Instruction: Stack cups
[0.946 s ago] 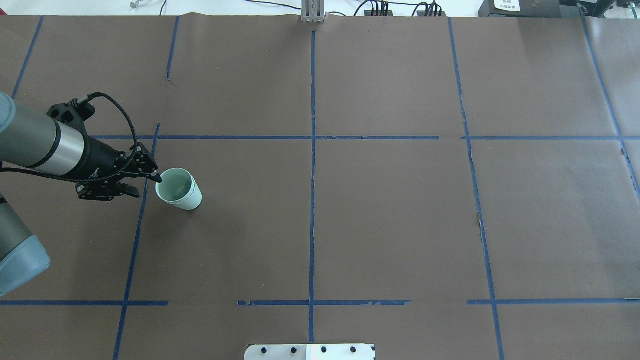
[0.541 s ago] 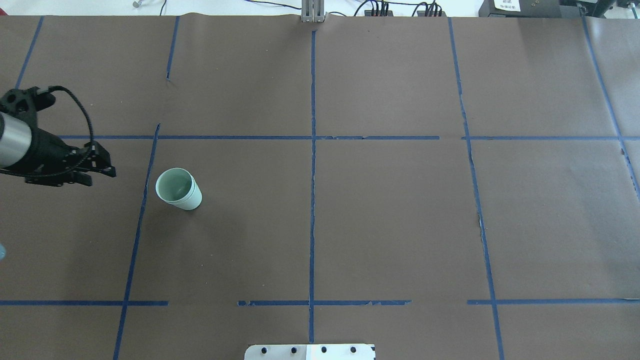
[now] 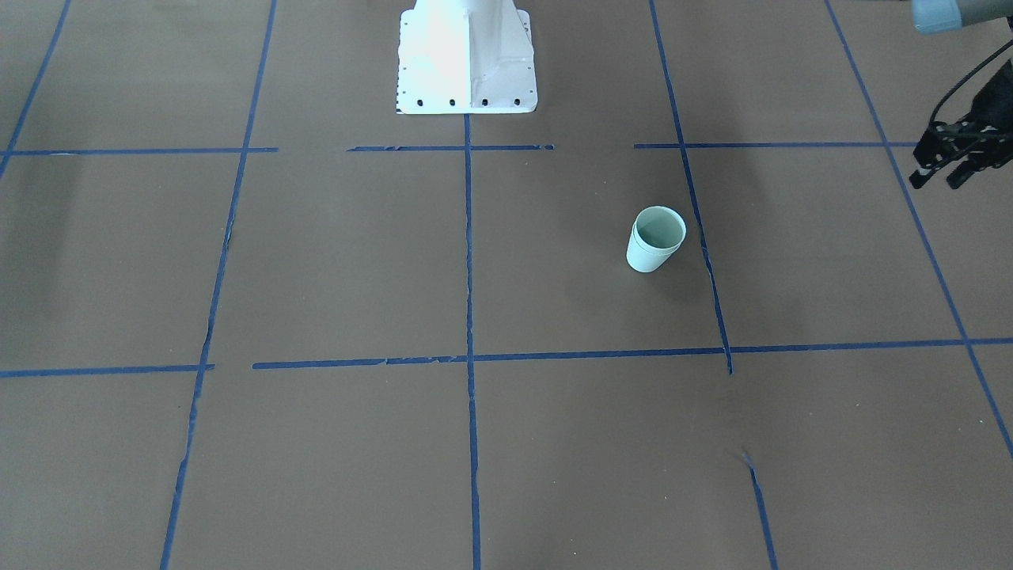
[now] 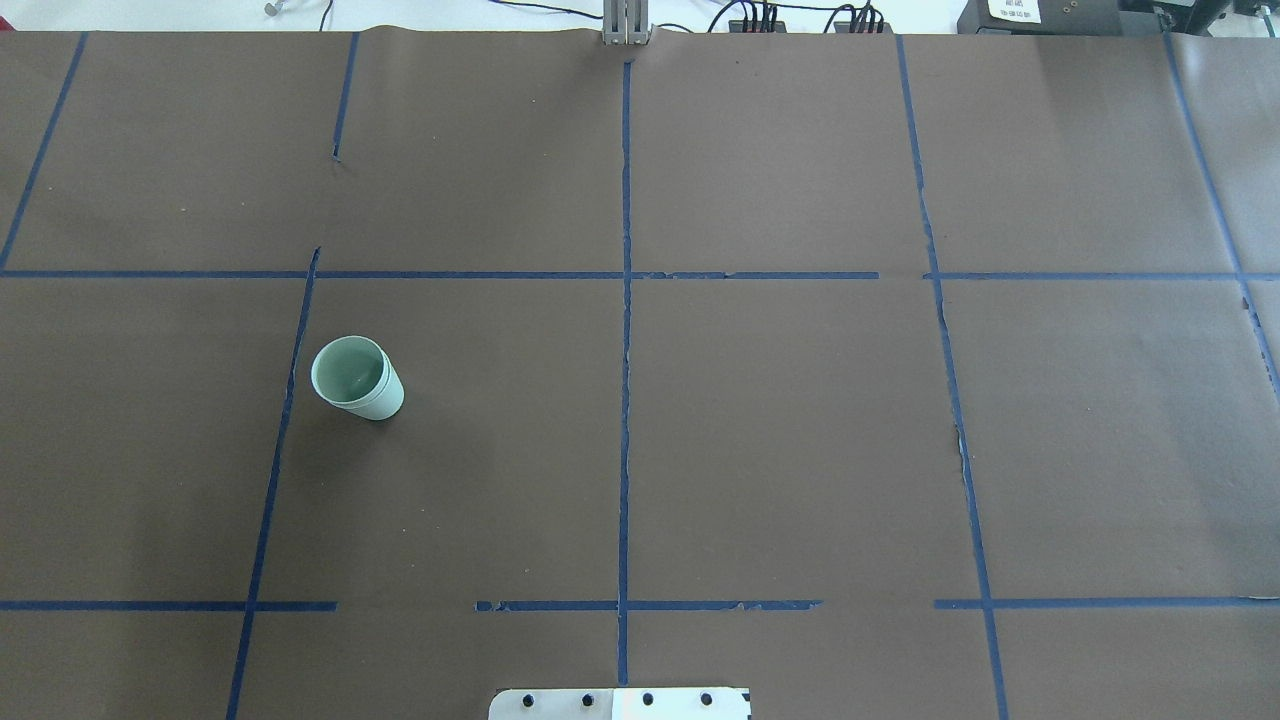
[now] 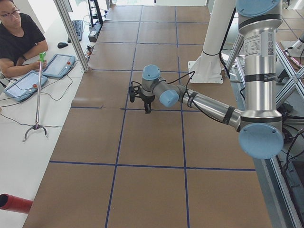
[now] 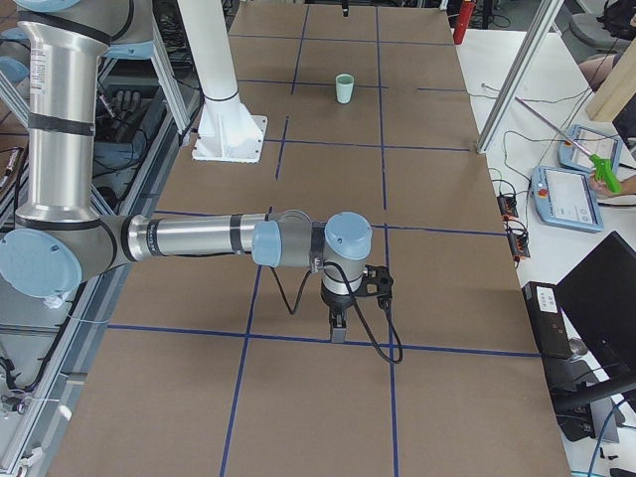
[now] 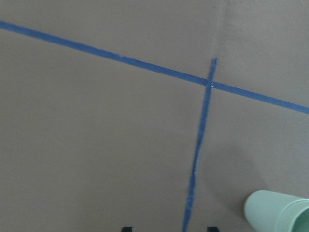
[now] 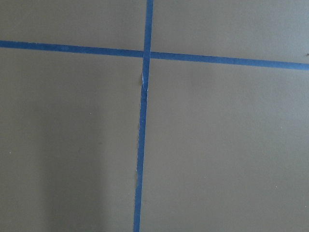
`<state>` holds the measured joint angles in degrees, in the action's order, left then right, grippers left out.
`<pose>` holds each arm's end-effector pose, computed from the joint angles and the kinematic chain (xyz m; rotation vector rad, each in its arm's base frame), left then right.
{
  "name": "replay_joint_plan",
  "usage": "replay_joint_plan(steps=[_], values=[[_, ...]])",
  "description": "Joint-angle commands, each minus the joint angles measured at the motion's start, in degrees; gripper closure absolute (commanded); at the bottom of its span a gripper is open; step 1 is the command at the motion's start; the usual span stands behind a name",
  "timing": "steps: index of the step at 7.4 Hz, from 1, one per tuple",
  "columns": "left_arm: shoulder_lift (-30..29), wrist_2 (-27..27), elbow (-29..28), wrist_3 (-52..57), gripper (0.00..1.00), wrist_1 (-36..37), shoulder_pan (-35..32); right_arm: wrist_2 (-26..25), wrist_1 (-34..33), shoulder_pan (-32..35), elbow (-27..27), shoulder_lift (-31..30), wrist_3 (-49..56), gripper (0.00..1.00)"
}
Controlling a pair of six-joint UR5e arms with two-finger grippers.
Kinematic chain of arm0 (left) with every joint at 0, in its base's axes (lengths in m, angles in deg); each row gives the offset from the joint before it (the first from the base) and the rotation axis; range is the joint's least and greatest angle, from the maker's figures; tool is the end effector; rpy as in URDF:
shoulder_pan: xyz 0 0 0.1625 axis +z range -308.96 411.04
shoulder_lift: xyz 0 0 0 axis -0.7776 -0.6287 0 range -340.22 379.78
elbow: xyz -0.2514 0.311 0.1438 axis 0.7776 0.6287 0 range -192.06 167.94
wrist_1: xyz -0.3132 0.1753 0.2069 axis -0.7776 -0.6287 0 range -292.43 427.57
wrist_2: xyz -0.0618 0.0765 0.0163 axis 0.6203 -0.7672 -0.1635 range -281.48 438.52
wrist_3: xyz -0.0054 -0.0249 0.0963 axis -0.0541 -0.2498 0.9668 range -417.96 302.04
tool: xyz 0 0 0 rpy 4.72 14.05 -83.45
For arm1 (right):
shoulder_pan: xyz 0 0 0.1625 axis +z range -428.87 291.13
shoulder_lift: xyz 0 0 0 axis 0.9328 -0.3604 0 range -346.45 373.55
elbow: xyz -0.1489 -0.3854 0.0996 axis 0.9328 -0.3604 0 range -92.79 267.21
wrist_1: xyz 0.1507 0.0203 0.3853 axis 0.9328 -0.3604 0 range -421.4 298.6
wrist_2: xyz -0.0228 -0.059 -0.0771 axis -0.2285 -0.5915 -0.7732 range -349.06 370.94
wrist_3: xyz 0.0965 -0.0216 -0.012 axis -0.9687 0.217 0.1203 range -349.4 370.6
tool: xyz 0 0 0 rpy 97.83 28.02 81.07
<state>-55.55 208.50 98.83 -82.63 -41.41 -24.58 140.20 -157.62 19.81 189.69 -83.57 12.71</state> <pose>0.0335 -0.4095 0.5578 0.1679 0.7870 -0.0164 0.0602 -0.4379 0.6262 -0.0096 -0.6854 -0.0523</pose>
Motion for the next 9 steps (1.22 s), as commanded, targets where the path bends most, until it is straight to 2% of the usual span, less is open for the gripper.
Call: replay_joint_plan(steps=[1, 2, 3, 6, 8, 9], values=[[-1.03, 0.88, -6.7, 22.19, 0.27, 9.77, -14.58, 0.03, -0.02, 0.0, 0.0, 0.0, 0.0, 0.0], [-6.0, 0.88, -9.17, 25.77, 0.0, 16.28, -18.04, 0.03, -0.02, 0.0, 0.0, 0.0, 0.0, 0.0], [-7.1, 1.05, -9.98, 26.24, 0.0, 18.17, -18.77, 0.03, -0.02, 0.0, 0.0, 0.0, 0.0, 0.0], [-7.02, 1.32, -11.03, 25.72, 0.0, 17.84, -18.78, 0.03, -0.02, 0.0, 0.0, 0.0, 0.0, 0.0], [-7.2, 6.39, -12.79, 24.76, 0.0, 18.1, -18.69, 0.02, -0.02, 0.0, 0.0, 0.0, 0.0, 0.0], [-7.2, 6.5, -13.15, 23.27, 0.0, 17.84, -18.6, 0.03, -0.02, 0.0, 0.0, 0.0, 0.0, 0.0]])
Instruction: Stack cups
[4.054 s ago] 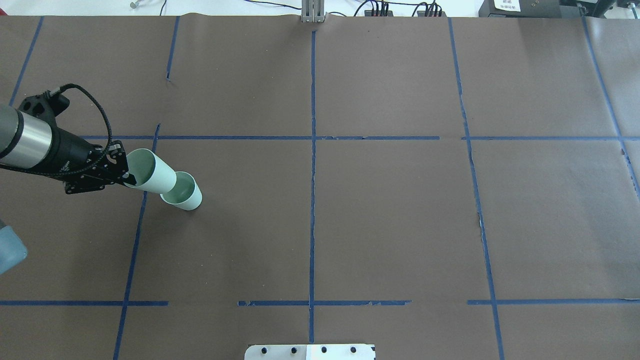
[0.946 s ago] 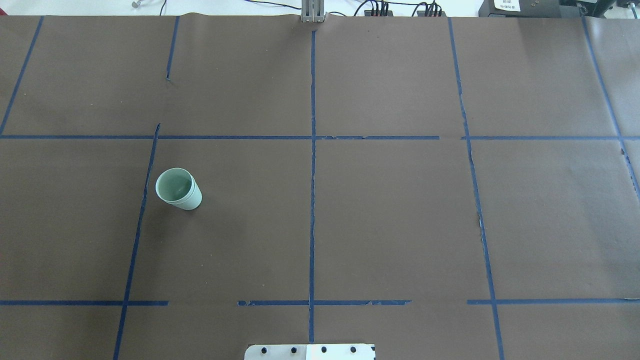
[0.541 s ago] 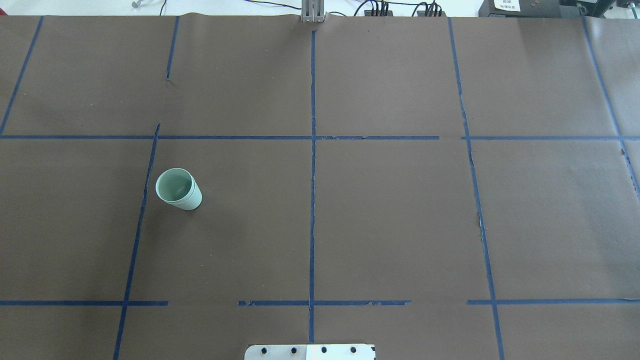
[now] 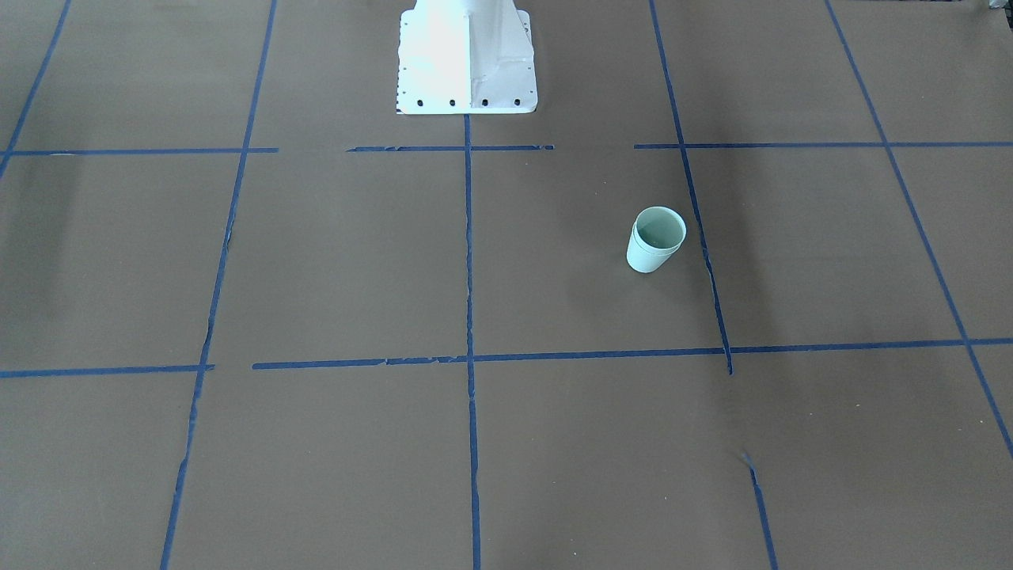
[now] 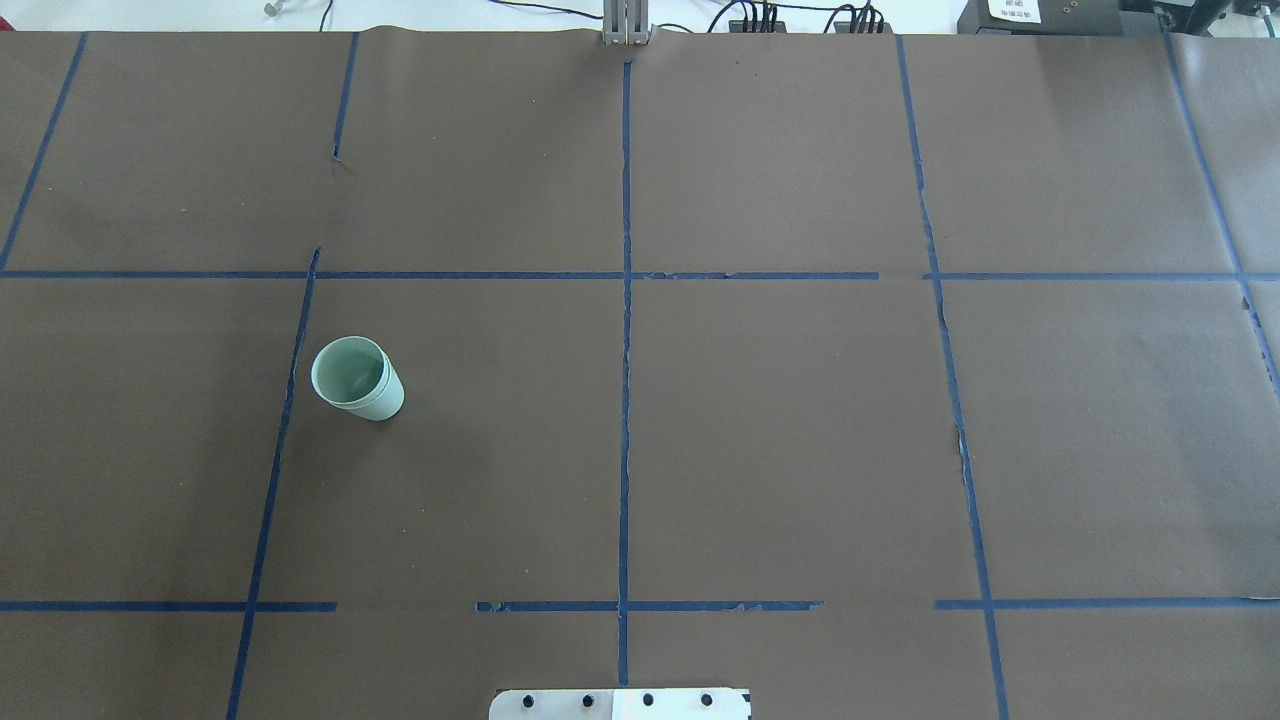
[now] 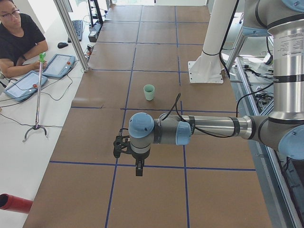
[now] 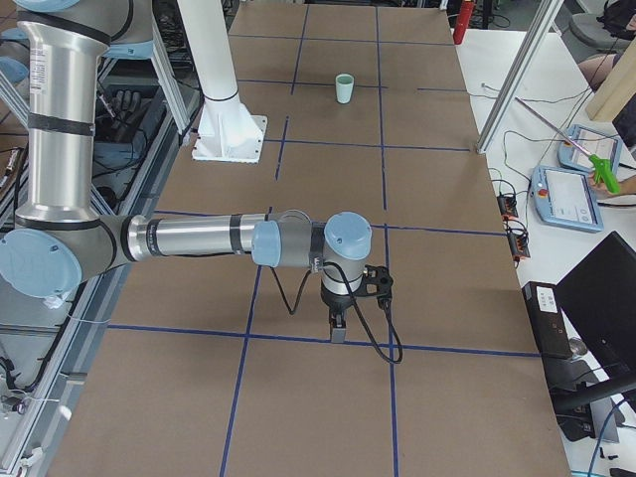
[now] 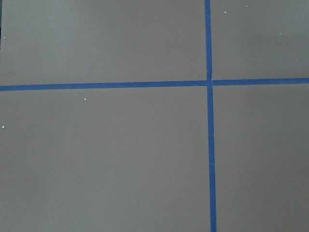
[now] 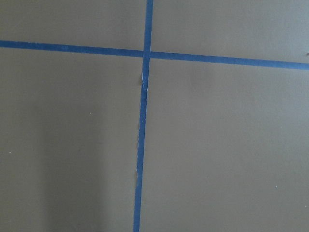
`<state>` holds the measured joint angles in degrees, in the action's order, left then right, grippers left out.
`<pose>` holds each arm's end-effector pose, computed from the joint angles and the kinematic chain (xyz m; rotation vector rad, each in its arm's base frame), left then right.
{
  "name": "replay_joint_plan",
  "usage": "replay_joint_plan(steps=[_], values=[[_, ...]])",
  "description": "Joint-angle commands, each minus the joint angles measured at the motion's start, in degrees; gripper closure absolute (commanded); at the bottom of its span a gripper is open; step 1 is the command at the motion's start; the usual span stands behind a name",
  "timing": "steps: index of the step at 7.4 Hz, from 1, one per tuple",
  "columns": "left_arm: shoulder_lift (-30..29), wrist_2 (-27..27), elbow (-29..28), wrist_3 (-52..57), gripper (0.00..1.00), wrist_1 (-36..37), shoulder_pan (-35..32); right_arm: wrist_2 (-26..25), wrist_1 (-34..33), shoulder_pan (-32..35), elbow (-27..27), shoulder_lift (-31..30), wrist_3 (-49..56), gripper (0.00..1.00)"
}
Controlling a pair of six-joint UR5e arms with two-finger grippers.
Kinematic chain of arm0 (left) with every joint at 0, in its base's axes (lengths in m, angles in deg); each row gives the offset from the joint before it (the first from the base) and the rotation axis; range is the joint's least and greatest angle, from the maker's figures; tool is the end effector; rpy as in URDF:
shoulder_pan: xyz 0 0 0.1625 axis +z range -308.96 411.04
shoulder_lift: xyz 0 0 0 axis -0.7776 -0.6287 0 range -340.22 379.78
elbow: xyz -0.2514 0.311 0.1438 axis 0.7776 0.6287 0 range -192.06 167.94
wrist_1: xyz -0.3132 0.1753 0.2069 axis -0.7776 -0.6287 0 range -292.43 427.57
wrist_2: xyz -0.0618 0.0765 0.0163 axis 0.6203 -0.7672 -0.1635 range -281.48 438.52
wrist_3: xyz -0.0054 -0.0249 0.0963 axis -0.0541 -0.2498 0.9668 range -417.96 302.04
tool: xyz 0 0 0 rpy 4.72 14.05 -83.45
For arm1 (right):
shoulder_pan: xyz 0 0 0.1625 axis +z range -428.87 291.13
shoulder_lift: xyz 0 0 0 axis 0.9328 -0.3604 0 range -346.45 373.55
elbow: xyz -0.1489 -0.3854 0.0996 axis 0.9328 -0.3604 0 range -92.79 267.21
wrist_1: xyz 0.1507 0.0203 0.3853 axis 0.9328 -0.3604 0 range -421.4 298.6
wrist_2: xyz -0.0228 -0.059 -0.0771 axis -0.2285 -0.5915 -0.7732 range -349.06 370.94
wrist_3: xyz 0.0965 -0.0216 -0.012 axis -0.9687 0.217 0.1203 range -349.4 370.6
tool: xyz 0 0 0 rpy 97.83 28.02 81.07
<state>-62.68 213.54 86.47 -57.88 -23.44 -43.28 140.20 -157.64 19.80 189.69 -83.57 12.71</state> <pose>-0.0957 -0.4325 0.6439 0.0633 0.7840 -0.0565 0.0601 -0.4378 0.6263 -0.0100 -0.6854 -0.0523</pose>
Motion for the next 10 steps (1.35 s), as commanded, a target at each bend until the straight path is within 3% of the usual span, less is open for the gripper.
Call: replay_joint_plan(steps=[1, 8, 10], values=[[0.02, 1.38, -0.88, -1.49, 0.0, -0.3, 0.19, 0.02, 0.0, 0.0, 0.0, 0.0, 0.0, 0.0], [0.29, -0.38, 0.88, -0.96, 0.0, 0.49, 2.74, 0.02, 0.09, 0.0, 0.0, 0.0, 0.0, 0.0], [-0.15, -0.38, 2.36, 1.22, 0.0, 4.85, 2.74, 0.02, 0.0, 0.0, 0.0, 0.0, 0.0, 0.0]])
